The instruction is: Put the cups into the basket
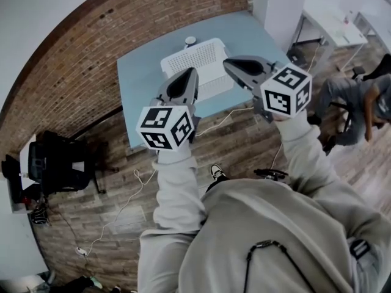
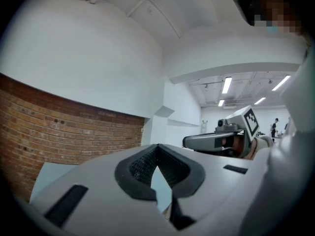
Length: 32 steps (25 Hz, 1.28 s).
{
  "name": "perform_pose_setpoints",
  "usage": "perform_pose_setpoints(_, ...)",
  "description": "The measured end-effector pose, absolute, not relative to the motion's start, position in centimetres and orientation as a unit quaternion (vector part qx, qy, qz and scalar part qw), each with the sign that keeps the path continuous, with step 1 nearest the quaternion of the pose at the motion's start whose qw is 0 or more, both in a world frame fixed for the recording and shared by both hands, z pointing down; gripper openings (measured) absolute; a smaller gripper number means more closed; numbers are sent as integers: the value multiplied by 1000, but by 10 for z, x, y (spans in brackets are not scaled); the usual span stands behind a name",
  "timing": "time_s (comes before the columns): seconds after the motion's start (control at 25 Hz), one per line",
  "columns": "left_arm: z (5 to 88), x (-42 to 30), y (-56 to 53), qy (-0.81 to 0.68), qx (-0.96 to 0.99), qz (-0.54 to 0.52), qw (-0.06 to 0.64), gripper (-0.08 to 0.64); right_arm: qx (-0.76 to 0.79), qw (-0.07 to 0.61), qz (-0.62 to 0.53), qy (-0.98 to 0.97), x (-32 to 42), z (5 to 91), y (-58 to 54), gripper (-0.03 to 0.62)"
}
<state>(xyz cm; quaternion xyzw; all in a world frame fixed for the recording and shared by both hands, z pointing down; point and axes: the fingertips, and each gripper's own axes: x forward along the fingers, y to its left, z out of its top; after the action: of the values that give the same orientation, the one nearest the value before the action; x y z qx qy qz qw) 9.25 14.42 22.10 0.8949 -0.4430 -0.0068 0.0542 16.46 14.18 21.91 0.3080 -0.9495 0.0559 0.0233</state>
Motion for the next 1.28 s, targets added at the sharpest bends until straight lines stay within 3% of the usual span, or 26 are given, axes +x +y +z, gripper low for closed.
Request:
perform_pose_setpoints(1.08, 227, 2, -4, -381, 921, -24, 73, -5, 348, 68, 34, -934, 74, 217, -9, 9)
perform_pose_setpoints(1.28, 221, 2, -28, -393, 918, -24, 42, -5, 349, 59, 35, -935, 76, 218, -39, 9)
